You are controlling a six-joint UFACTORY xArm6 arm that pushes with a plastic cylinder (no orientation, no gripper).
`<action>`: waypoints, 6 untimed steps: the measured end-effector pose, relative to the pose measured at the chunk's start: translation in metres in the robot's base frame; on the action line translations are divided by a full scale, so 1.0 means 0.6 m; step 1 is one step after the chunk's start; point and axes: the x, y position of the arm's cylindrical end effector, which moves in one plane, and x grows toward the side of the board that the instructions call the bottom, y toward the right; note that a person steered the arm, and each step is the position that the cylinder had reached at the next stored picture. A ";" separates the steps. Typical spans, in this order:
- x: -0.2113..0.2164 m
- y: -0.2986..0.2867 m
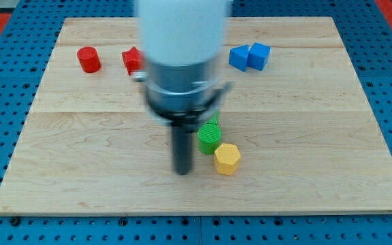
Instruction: Move the yellow hexagon below the green circle
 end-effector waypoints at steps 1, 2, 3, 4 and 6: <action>0.065 0.008; 0.044 0.205; -0.056 0.198; -0.036 0.132; 0.014 0.152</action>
